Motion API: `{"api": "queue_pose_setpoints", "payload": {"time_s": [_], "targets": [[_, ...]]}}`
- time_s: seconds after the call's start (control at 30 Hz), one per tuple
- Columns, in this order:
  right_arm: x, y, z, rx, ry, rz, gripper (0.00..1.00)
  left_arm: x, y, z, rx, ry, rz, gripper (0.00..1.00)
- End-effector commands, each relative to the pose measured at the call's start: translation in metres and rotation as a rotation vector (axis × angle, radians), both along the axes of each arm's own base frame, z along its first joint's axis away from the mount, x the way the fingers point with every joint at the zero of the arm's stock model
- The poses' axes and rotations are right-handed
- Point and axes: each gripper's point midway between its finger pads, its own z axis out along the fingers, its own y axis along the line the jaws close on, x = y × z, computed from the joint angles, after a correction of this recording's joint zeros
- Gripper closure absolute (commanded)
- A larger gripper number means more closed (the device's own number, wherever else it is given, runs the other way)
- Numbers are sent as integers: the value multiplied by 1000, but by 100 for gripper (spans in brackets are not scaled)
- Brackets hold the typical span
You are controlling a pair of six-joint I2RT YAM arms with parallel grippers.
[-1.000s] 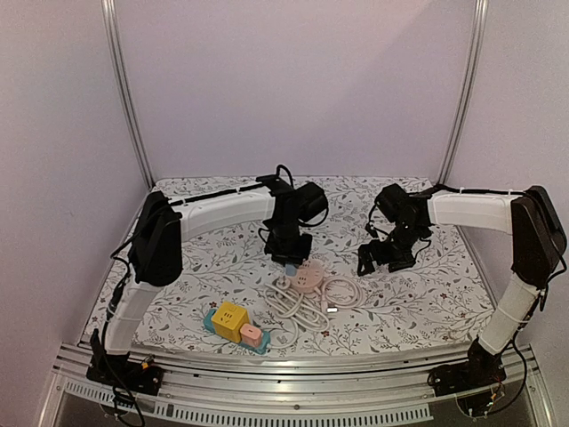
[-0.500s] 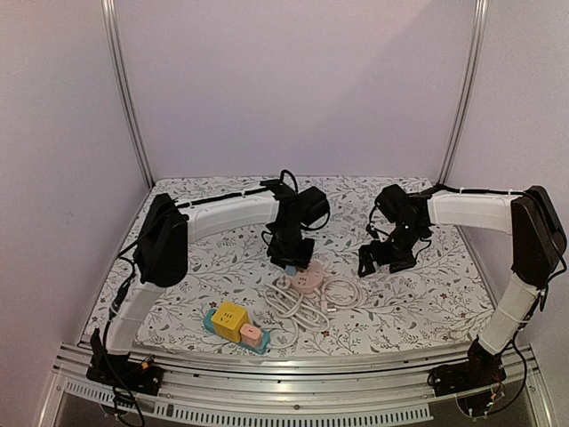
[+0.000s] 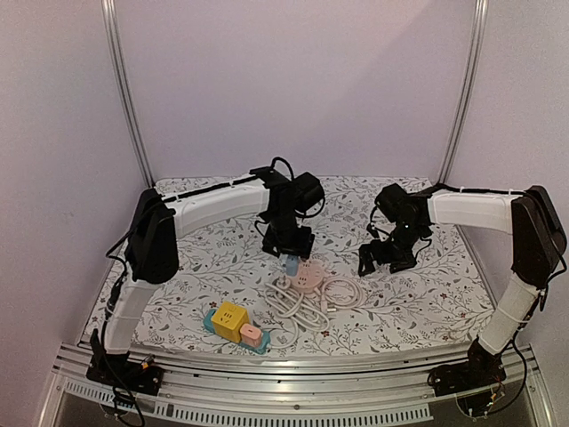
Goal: Insert the plug
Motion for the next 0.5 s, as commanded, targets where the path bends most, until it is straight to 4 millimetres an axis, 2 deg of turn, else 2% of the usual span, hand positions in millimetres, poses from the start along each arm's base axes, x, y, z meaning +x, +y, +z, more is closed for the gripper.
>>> {"api": "queue_pose_setpoints", "payload": {"time_s": [0.0,0.2,0.27,0.33,0.47], "targets": [[8,2,13,17,-27,-27,1,14,6,67,-87,-101,16,28],[11,5,20,37,-42,-40,1,15,14,108,-128,-174,10,25],[15,8,26,52,-55,-40,1,16,18,123,-136,-209,7,17],[19,11,36,73,-83,-41,1,19,22,139,-148,-255,9,3],[31,19,66,123,-155,-36,1,21,36,171,-155,-344,15,0]]}}
